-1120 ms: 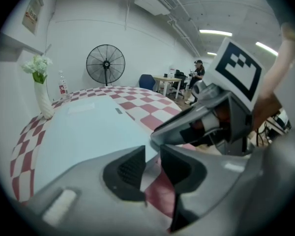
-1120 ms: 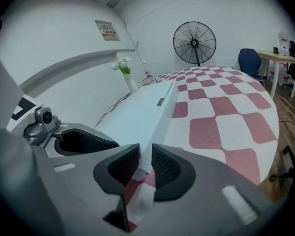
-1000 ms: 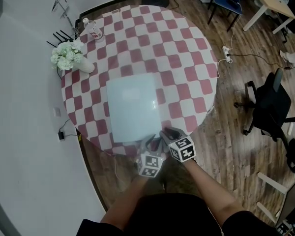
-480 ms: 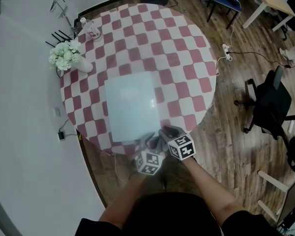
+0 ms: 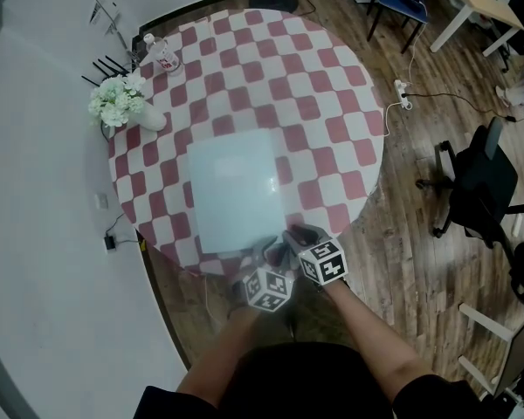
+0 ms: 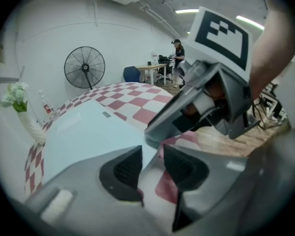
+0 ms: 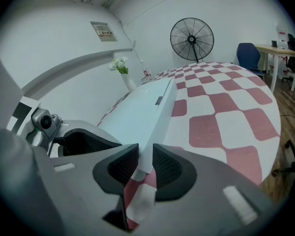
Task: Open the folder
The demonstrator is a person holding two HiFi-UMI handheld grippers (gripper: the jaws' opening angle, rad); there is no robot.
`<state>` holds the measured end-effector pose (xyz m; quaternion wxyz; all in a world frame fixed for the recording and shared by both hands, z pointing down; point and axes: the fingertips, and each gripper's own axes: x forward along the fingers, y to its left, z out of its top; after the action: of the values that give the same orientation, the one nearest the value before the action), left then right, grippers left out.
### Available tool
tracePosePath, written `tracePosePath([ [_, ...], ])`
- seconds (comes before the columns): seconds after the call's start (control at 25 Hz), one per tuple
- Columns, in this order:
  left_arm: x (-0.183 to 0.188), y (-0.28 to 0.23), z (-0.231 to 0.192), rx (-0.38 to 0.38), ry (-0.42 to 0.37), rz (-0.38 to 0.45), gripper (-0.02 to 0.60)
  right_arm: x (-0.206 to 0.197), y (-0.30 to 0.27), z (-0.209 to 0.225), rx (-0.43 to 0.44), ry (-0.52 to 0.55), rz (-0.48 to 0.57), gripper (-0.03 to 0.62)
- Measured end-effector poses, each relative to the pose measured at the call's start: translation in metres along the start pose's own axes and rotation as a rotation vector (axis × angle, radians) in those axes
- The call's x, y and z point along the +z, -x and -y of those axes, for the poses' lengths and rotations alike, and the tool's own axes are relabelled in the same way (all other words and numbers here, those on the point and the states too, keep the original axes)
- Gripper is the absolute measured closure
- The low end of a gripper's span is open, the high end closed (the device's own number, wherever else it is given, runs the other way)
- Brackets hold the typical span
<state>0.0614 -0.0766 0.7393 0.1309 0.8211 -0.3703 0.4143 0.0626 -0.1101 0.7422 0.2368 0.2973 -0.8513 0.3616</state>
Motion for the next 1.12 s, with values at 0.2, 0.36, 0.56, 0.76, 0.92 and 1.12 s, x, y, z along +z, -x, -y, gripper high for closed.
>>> tracePosePath([
  [0.2,-0.001,-0.003,-0.006,0.045,-0.003,-0.024,0.485,0.000,0.000,0.000,-0.005,0.007,-0.002,0.503],
  [0.36,0.001,-0.004,-0.007,0.077,-0.010,-0.053,0.483,0.001,0.000,0.000,-0.011,0.011,-0.003,0.510],
  [0.56,-0.001,-0.001,-0.007,0.077,0.002,-0.065,0.502,0.000,0.001,0.000,-0.014,-0.003,0.004,0.508],
  [0.76,-0.009,0.011,-0.028,0.149,0.106,-0.051,0.581,-0.009,0.001,0.011,-0.050,-0.008,-0.031,0.542],
  [0.92,-0.007,0.017,-0.032,0.107,0.109,-0.017,0.578,-0.006,0.007,0.015,-0.056,-0.035,0.028,0.542],
  [1.12,-0.010,0.008,-0.009,0.023,0.027,-0.048,0.421,0.008,0.000,-0.004,-0.009,-0.012,0.058,0.522],
])
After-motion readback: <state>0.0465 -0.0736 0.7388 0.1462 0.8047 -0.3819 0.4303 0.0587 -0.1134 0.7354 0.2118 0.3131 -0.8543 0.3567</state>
